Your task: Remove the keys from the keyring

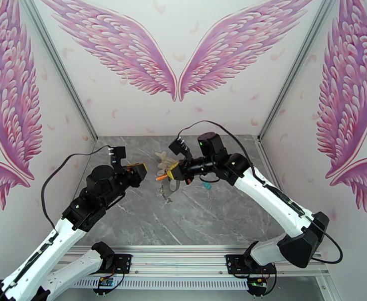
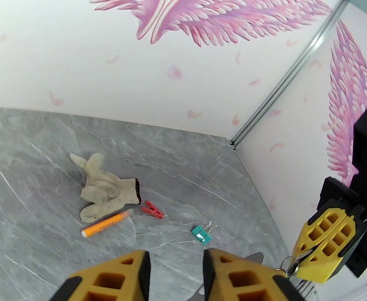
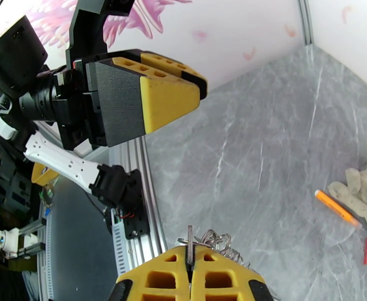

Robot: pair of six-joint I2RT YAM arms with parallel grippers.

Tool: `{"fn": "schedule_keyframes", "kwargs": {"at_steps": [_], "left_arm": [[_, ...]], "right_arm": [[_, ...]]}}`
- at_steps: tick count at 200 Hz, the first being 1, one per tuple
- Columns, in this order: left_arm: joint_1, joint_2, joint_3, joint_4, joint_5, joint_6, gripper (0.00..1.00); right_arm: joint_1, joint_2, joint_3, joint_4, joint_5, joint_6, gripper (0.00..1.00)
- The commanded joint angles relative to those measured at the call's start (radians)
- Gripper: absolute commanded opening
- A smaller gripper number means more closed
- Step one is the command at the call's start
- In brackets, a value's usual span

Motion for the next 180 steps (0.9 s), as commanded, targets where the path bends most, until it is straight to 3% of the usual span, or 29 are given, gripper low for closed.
{"fn": "schedule_keyframes", "kwargs": {"at_steps": [1,34,63,180], "left_arm": [[0.004,-0.009,-0.066,0.184,0.075,0.218,0.35],[0.004,-0.012,-0.153,0.28,0.258,0.395,0.3],[0.004,-0.008,-0.2,0.354,0.41,0.461,0.28],[-0.009,0.152,-0.123,0.375,0.693,0.504,0.24]], "right_arm": [[-0.011,0.021,0.066,-0.156,-0.013,-0.045,0.0],[-0.015,0.045,0.114,-0.225,-0.014,-0.059,0.0],[-0.019,0.048,0.139,-0.251,-0.003,-0.061,0.0],[-0.019,0.043,0.158,-0.231,-0.058,-0.056,0.0]]}}
